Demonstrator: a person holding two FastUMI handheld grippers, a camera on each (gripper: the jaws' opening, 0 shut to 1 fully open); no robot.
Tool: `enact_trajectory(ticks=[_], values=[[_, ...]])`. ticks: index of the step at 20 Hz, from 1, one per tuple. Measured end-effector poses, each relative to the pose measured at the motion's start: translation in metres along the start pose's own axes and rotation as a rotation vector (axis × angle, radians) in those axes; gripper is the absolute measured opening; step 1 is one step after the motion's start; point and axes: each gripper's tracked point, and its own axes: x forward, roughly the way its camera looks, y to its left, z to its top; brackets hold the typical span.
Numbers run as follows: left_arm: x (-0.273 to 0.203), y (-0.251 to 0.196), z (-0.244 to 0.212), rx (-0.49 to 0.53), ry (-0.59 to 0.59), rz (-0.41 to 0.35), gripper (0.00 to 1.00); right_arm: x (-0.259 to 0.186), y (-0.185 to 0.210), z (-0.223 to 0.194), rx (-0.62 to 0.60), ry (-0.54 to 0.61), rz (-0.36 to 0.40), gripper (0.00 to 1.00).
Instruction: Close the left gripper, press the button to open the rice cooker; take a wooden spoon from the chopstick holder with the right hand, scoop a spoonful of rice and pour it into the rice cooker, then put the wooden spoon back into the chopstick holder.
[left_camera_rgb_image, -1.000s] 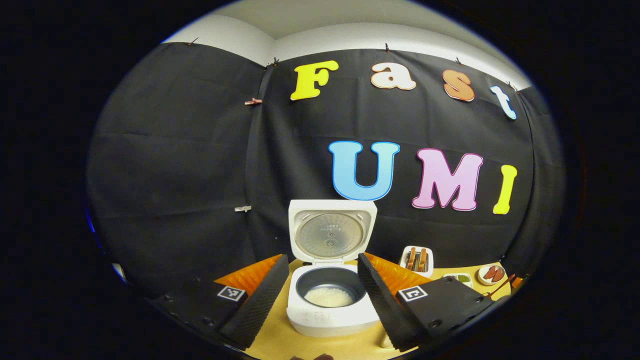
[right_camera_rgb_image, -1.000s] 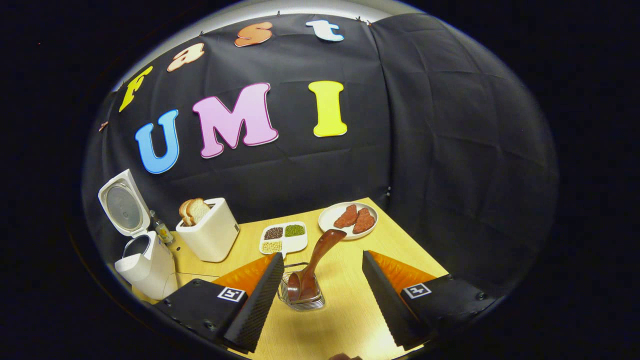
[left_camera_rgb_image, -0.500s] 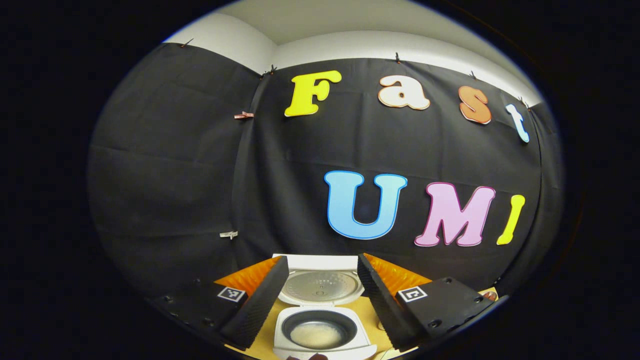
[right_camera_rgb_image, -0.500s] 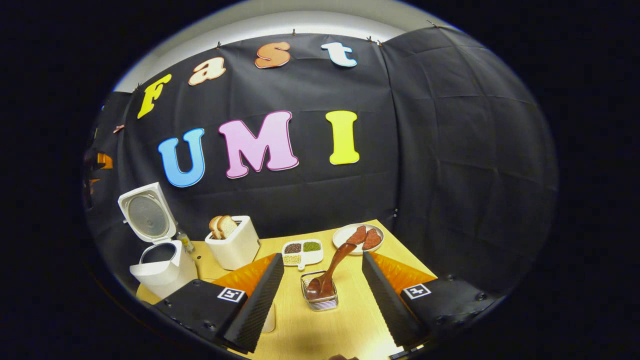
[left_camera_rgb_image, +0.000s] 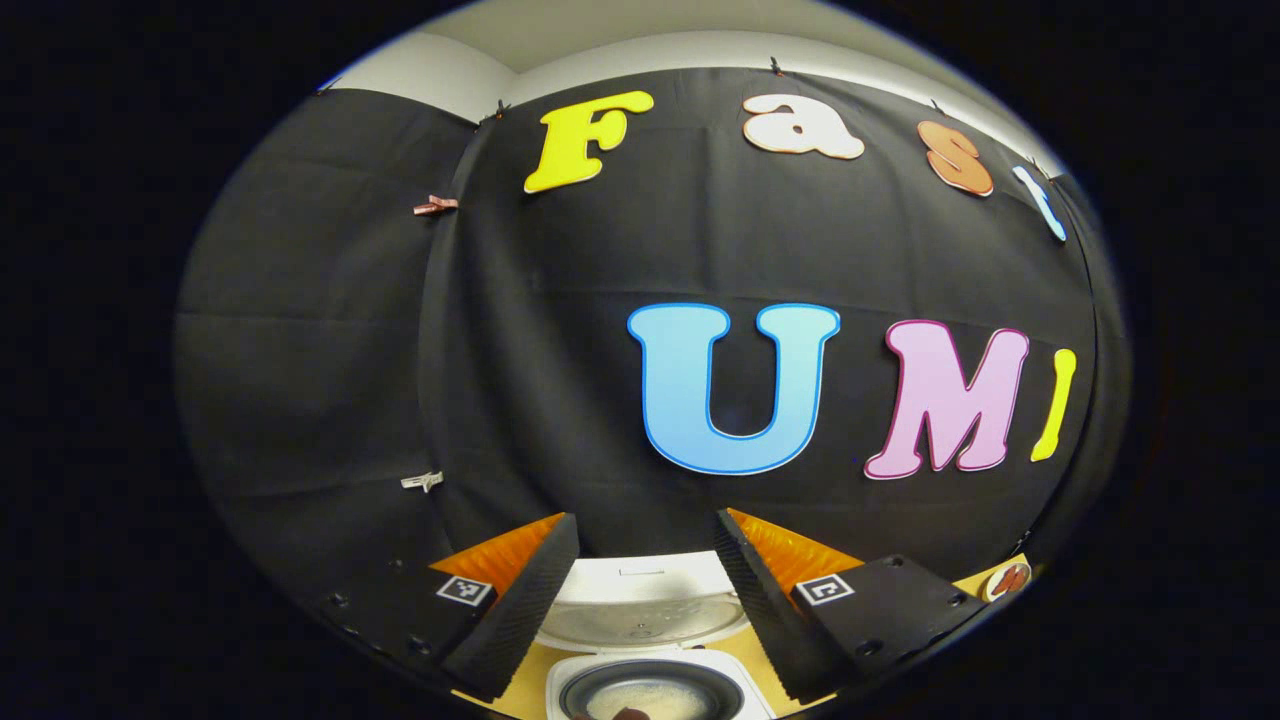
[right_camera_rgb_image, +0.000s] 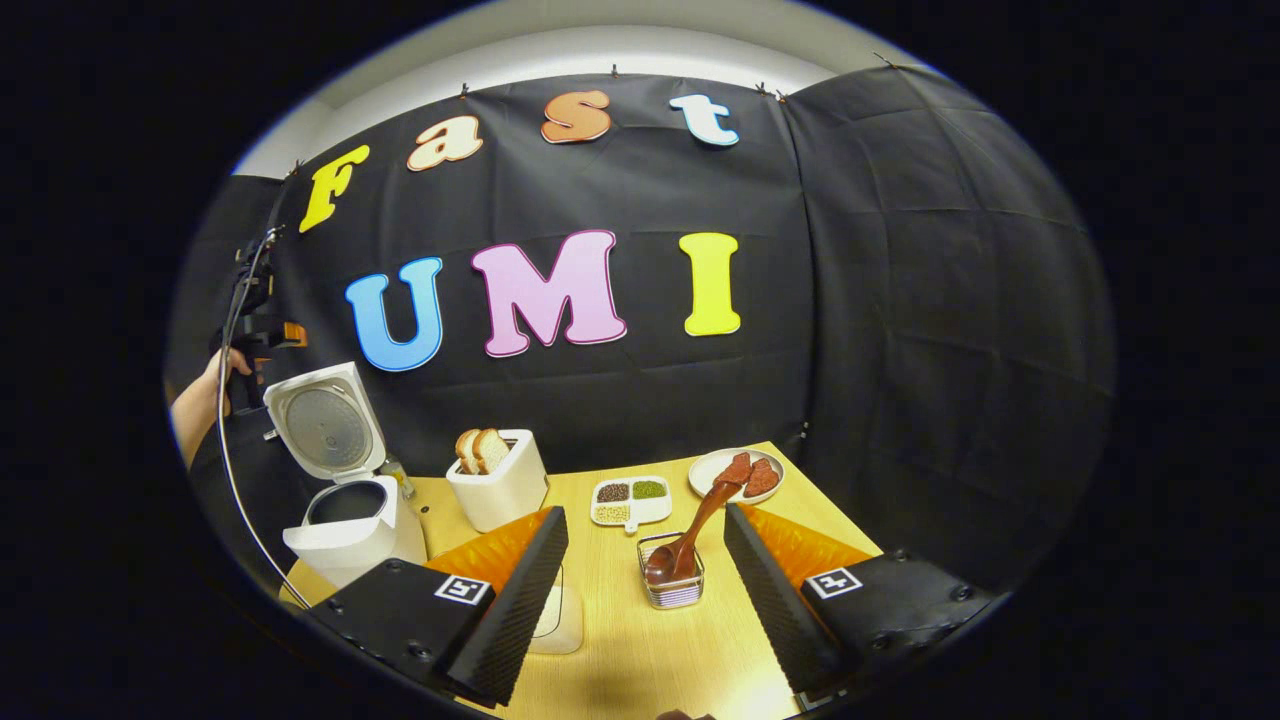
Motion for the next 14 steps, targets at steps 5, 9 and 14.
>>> enact_trajectory(ticks=[5, 9, 14], values=[[0.042, 0.001, -0.031, 0.029, 0.051, -0.001, 0.95, -0.011, 0.006, 0.001, -0.067, 0.001, -0.001, 0.98], [0.040, 0.003, -0.050, -0.008, 0.110, 0.022, 1.00, -0.010, 0.022, -0.004, -0.067, 0.016, 0.023, 0.98], [0.016, -0.003, -0.055, -0.044, 0.163, 0.042, 1.00, -0.005, 0.046, -0.014, -0.064, 0.031, 0.087, 0.98]])
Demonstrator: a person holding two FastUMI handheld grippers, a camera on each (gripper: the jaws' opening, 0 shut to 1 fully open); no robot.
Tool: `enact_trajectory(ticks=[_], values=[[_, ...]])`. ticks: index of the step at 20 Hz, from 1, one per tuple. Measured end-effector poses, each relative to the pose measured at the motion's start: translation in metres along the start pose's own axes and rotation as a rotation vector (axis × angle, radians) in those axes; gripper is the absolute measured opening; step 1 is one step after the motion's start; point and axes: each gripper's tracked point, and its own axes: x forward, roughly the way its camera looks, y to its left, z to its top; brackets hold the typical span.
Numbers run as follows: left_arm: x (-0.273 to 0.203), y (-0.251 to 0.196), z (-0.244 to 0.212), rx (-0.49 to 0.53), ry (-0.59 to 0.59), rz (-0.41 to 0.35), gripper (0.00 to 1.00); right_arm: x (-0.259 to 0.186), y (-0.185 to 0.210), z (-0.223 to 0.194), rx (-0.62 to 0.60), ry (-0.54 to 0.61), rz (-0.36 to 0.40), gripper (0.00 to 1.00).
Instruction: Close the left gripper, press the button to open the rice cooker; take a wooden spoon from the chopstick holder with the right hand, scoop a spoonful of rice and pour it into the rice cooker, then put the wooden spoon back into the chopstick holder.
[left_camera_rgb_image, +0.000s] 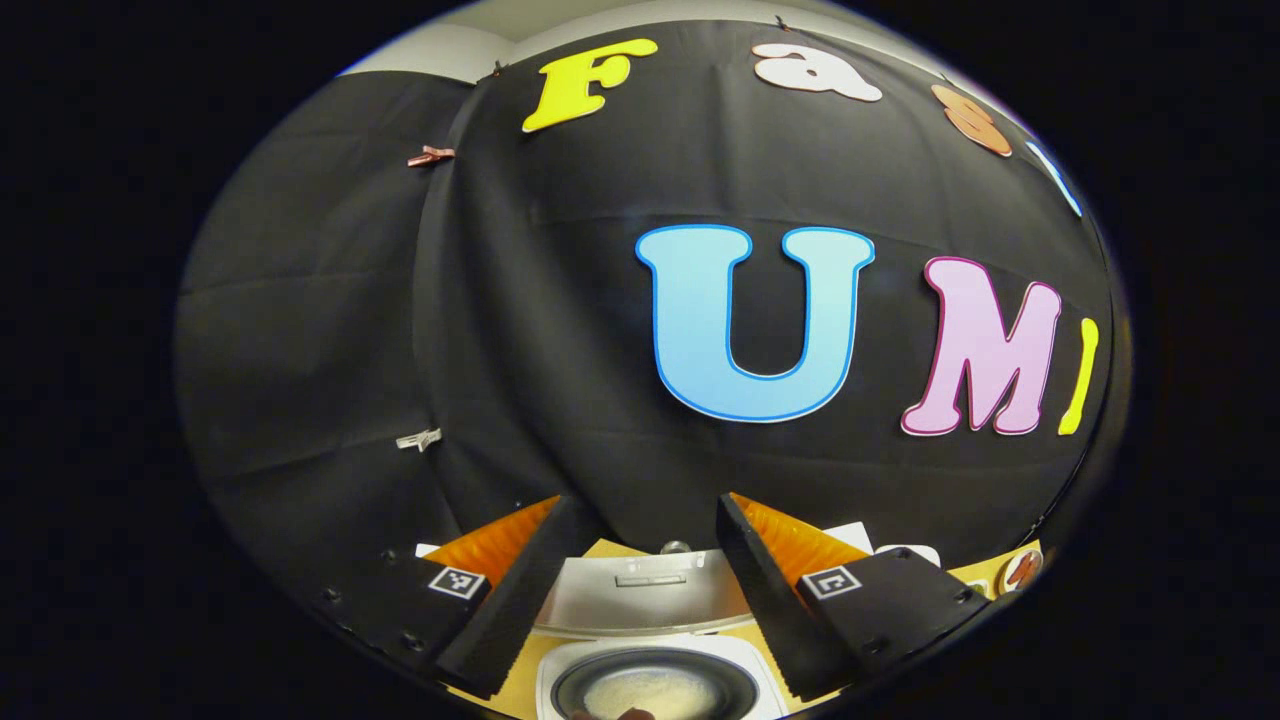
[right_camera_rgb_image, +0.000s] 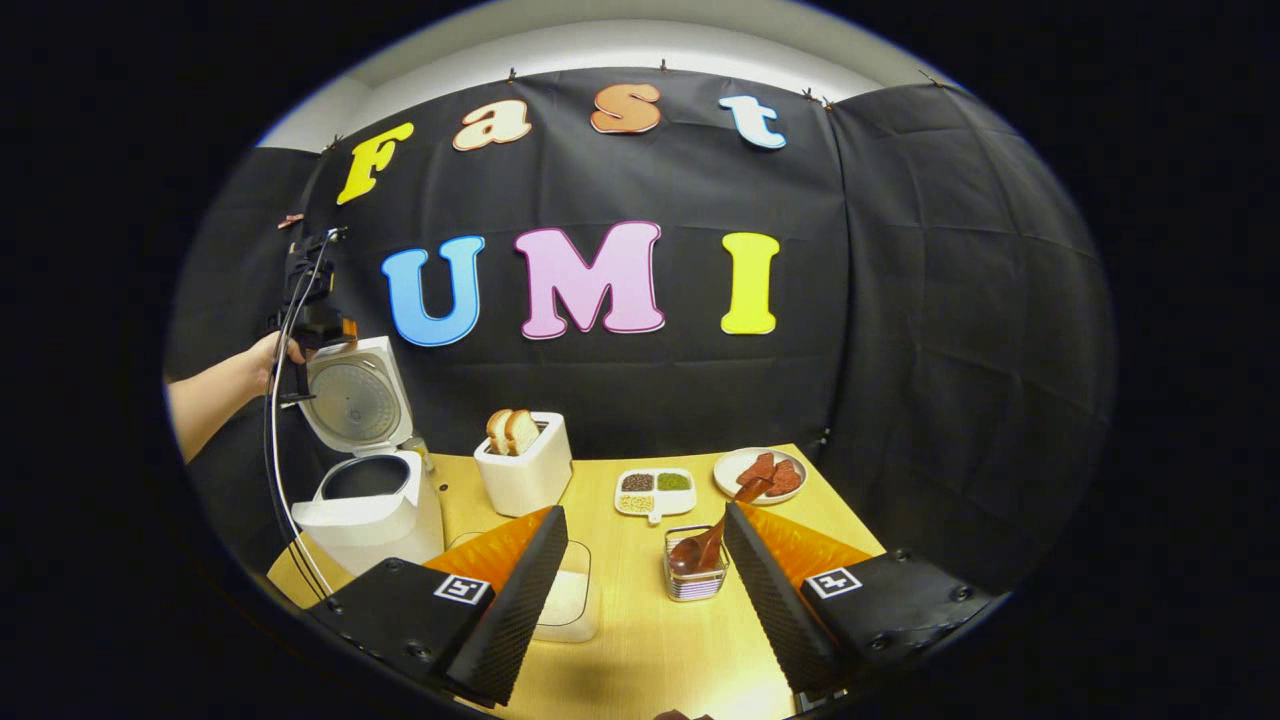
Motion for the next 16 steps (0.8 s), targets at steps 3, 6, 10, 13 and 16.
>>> enact_trajectory(ticks=[3, 6, 10, 13, 16], values=[[-0.028, -0.005, -0.020, 0.022, 0.021, 0.004, 0.99, 0.001, 0.016, -0.011, 0.020, 0.031, 0.053, 0.98], [-0.056, -0.007, -0.045, 0.017, 0.065, 0.010, 0.99, -0.007, 0.018, -0.009, 0.013, 0.039, 0.082, 0.98], [-0.089, -0.012, -0.087, 0.006, 0.121, -0.004, 0.99, -0.006, 0.018, -0.017, 0.004, 0.038, 0.107, 0.98], [-0.106, -0.015, -0.129, 0.013, 0.189, -0.008, 0.99, -0.003, 0.015, -0.031, 0.009, 0.065, 0.117, 0.98], [-0.115, -0.018, -0.179, 0.027, 0.269, -0.015, 0.99, -0.002, 0.009, -0.043, 0.023, 0.093, 0.111, 0.99]])
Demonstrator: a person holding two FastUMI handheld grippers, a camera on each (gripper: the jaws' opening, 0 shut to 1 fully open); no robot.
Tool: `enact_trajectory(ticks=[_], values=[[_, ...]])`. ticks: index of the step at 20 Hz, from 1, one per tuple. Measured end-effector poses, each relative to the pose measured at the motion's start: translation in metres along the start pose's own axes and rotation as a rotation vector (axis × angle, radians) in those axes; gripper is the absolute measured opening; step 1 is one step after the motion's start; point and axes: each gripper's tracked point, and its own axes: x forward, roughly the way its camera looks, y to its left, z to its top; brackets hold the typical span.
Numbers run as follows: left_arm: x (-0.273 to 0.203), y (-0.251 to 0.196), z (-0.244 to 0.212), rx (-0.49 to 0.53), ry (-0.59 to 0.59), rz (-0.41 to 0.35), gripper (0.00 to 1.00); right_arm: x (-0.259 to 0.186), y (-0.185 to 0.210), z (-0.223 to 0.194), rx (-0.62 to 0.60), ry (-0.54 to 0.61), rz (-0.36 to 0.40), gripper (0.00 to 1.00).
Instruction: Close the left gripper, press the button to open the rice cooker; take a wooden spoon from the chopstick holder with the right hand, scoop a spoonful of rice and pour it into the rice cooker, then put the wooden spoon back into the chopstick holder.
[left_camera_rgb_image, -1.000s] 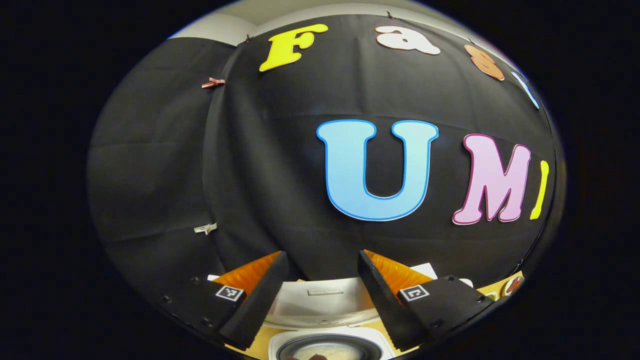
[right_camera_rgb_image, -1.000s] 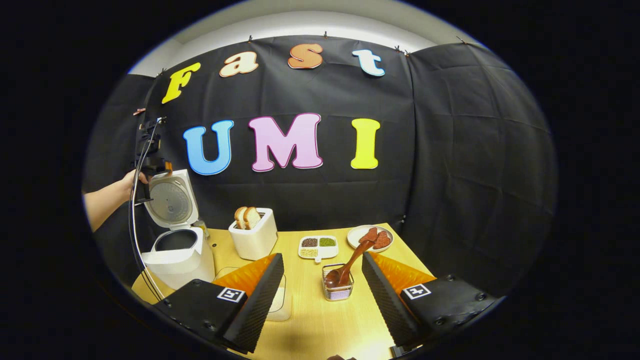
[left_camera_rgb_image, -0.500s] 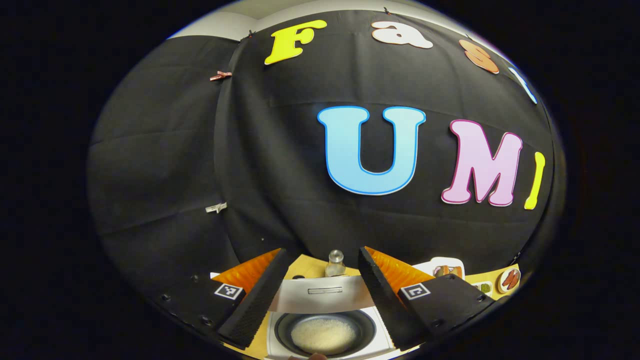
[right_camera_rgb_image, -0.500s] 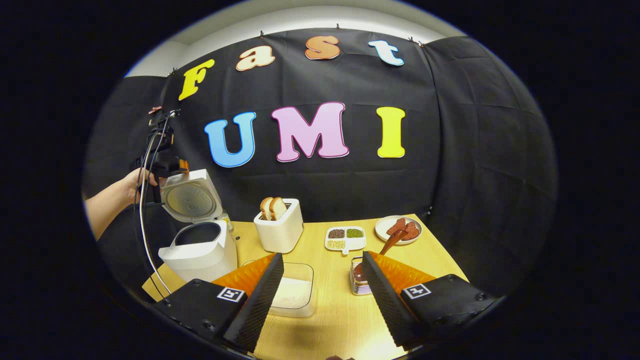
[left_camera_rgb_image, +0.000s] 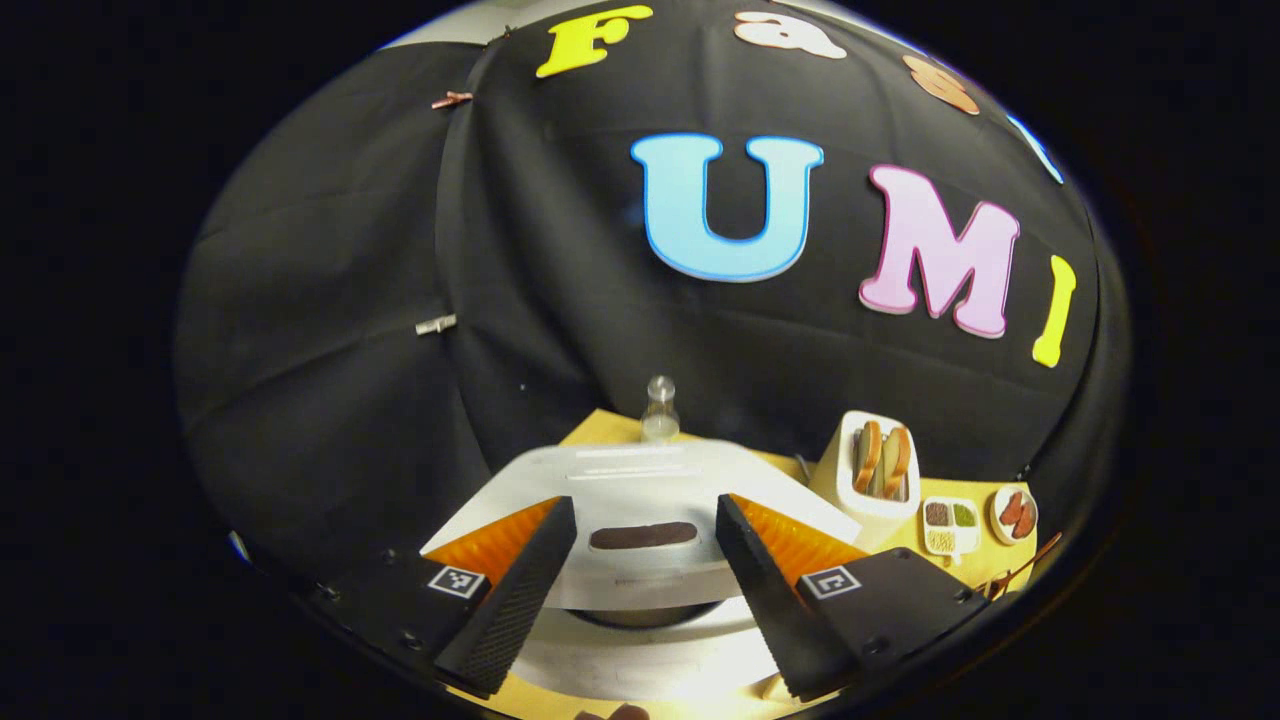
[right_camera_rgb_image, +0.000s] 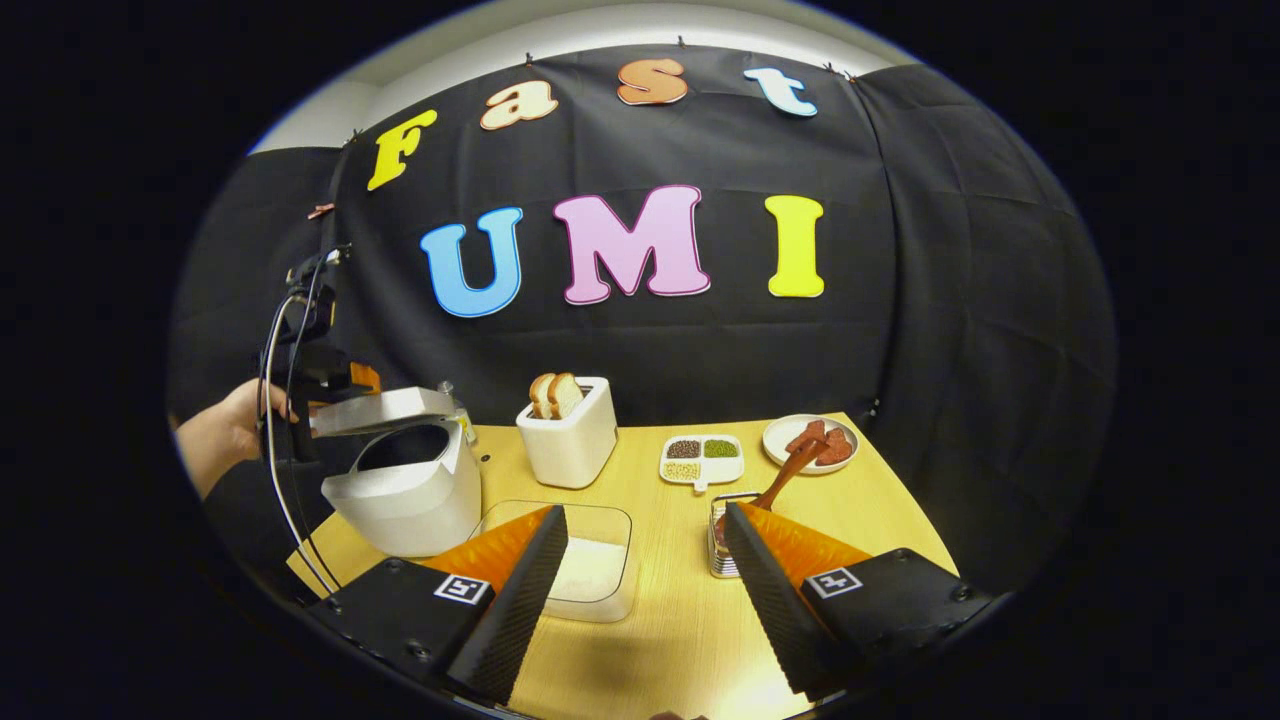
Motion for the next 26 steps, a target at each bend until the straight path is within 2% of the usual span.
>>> enact_trajectory(ticks=[1, 5, 8, 10, 17, 20, 24, 26], values=[[0.002, -0.001, -0.013, 0.017, 0.018, -0.005, 0.97, 0.001, -0.004, -0.002, 0.003, 0.002, -0.002, 0.99], [0.015, -0.005, -0.063, 0.033, 0.112, -0.005, 0.99, 0.004, -0.017, -0.012, 0.007, 0.024, -0.011, 0.99], [0.020, -0.015, -0.067, 0.091, 0.063, -0.015, 1.00, 0.008, -0.030, -0.010, 0.012, 0.016, -0.022, 0.99], [0.022, -0.015, -0.071, 0.060, 0.053, -0.024, 0.98, 0.011, -0.035, -0.011, 0.018, 0.017, -0.028, 0.99], [0.005, -0.014, -0.073, 0.140, 0.093, -0.092, 0.99, 0.022, -0.022, -0.010, 0.031, 0.017, -0.011, 0.99], [-0.030, -0.027, -0.045, 0.161, -0.016, -0.150, 0.96, 0.024, -0.011, 0.008, 0.011, -0.021, -0.002, 0.98], [-0.111, -0.058, 0.005, 0.226, -0.237, -0.267, 0.95, 0.025, -0.004, 0.046, -0.010, -0.103, -0.013, 0.99], [-0.152, -0.065, 0.013, 0.232, -0.286, -0.301, 0.95, 0.019, 0.000, 0.067, -0.007, -0.148, -0.024, 0.99]])
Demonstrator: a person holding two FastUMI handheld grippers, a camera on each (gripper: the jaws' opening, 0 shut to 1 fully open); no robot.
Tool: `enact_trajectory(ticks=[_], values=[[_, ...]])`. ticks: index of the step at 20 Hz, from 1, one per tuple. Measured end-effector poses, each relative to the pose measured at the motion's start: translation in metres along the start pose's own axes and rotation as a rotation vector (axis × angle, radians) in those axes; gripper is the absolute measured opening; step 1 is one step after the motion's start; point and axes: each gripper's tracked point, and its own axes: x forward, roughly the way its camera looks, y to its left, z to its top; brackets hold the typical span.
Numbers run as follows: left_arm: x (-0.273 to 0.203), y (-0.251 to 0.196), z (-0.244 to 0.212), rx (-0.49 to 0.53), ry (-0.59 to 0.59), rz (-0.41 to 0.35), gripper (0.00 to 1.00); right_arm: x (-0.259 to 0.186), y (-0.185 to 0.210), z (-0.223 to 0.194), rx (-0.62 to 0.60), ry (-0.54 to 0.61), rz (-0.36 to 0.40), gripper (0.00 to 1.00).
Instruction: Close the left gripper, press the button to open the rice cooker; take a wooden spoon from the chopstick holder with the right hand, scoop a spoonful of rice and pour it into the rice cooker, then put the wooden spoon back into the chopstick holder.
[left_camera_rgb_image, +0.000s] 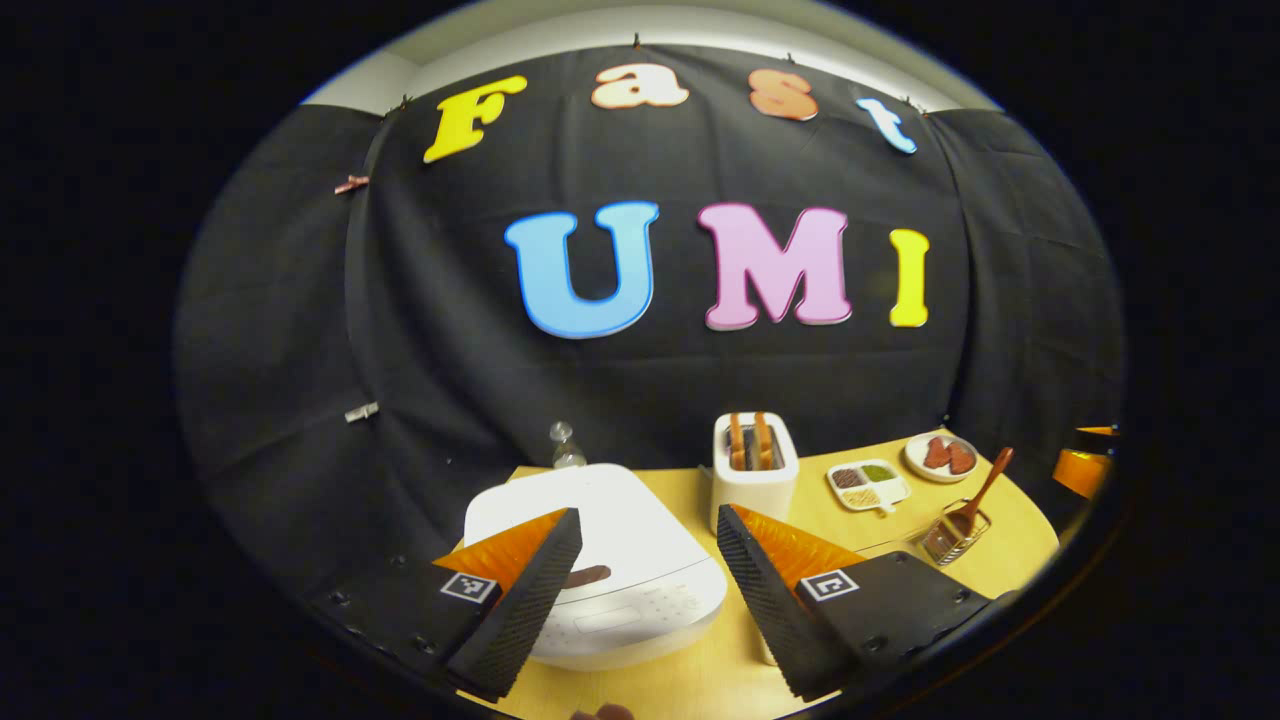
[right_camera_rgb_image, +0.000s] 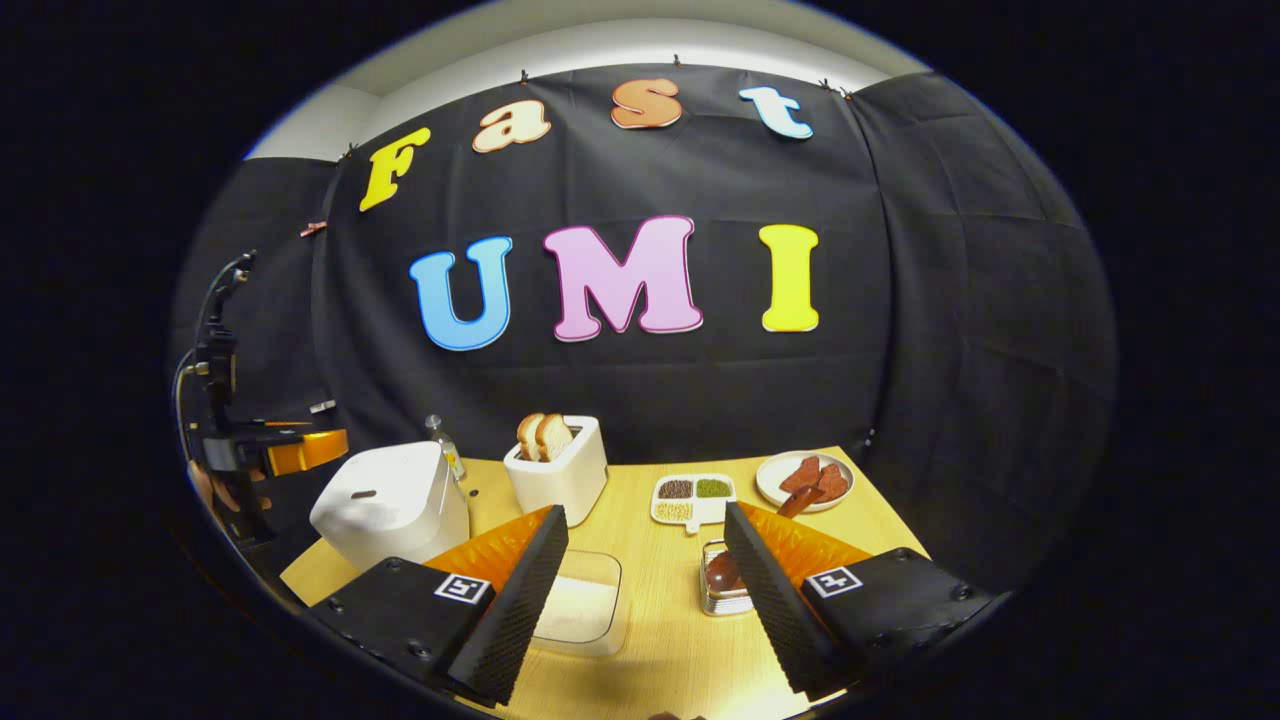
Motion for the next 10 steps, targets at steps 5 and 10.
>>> enact_trajectory(ticks=[5, 10], values=[[-0.075, -0.013, 0.027, -0.100, -0.065, -0.035, 0.96, -0.022, 0.005, 0.041, 0.003, -0.087, -0.047, 0.99], [-0.130, 0.000, 0.023, -0.062, -0.095, -0.055, 0.97, -0.073, 0.013, 0.055, -0.028, -0.154, -0.125, 0.98]])
